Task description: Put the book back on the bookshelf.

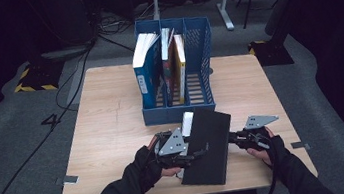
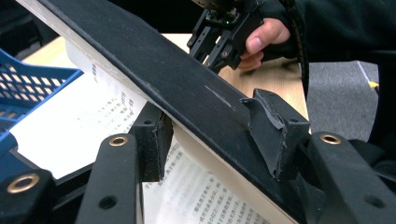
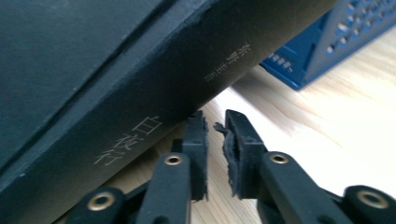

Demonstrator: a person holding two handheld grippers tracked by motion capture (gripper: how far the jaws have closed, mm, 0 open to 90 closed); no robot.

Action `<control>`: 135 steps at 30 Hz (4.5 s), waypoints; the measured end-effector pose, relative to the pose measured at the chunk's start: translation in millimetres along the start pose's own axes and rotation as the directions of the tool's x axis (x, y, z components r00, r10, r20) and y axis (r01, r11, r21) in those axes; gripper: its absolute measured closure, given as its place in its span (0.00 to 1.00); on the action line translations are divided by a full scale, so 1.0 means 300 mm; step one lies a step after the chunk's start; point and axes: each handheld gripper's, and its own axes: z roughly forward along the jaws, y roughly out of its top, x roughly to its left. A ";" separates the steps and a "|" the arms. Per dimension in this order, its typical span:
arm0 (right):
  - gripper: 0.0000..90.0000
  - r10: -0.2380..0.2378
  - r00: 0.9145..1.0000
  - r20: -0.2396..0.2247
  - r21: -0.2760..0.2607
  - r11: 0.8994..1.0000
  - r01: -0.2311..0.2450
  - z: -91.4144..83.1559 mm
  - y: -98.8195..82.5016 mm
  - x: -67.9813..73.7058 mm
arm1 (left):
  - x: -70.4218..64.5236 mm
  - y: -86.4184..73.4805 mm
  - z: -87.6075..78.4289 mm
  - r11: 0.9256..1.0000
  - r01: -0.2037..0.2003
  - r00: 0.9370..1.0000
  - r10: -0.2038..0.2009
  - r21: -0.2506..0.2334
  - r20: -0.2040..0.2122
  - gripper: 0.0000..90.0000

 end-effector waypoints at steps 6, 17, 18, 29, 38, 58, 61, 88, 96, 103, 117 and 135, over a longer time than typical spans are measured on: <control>0.97 -0.052 0.999 -0.004 -0.030 0.998 0.052 -0.010 0.024 0.040 | -0.019 -0.020 -0.041 1.000 -0.022 1.000 0.022 0.013 -0.003 0.56; 0.99 -0.111 0.993 0.030 -0.113 0.987 0.113 -0.051 0.108 0.108 | -0.045 -0.071 -0.105 0.998 0.022 0.999 -0.020 0.051 -0.039 0.56; 0.99 -0.109 0.994 0.026 -0.127 0.986 0.111 -0.057 0.115 0.109 | -0.041 -0.075 -0.109 0.998 0.032 0.999 -0.029 0.053 -0.045 0.56; 0.98 -0.156 0.986 0.061 -0.107 0.981 0.161 -0.056 0.194 0.122 | -0.033 -0.064 -0.118 0.998 0.044 0.998 -0.042 0.045 -0.053 0.57; 0.95 -0.097 0.994 0.046 -0.006 0.995 0.098 0.051 0.136 0.069 | -0.094 -0.055 -0.131 0.998 -0.052 0.995 0.054 0.033 -0.084 0.57; 1.00 -0.122 0.987 -0.103 -0.199 0.975 0.100 0.009 0.208 0.078 | -0.096 -0.085 -0.115 0.997 -0.031 0.996 0.037 0.068 -0.085 0.59; 1.00 -0.143 0.988 -0.066 -0.208 0.970 0.127 -0.022 0.218 0.079 | -0.080 -0.079 -0.087 0.995 -0.060 0.992 0.068 0.082 -0.106 0.60; 0.66 -0.196 0.980 0.041 -0.156 0.967 0.201 -0.164 0.192 0.128 | -0.012 -0.155 -0.056 0.984 0.013 0.993 0.009 0.179 -0.120 0.51; 0.52 -0.199 0.980 -0.010 -0.102 0.975 0.197 -0.199 0.144 0.126 | -0.007 -0.174 -0.041 0.971 -0.008 0.991 0.040 0.240 -0.131 0.46; 0.46 -0.207 0.976 -0.060 -0.103 0.974 0.201 -0.203 0.126 0.150 | 0.001 -0.193 -0.036 0.963 0.003 0.989 0.038 0.269 -0.145 0.40; 0.46 -0.243 0.967 -0.080 -0.116 0.966 0.233 -0.130 0.171 0.255 | 0.040 -0.225 -0.006 0.952 0.056 0.975 0.013 0.301 -0.222 0.29; 0.49 -0.188 0.981 -0.045 -0.140 0.974 0.180 -0.073 0.234 0.289 | 0.093 -0.219 0.027 0.958 0.166 0.955 -0.098 0.235 -0.279 0.24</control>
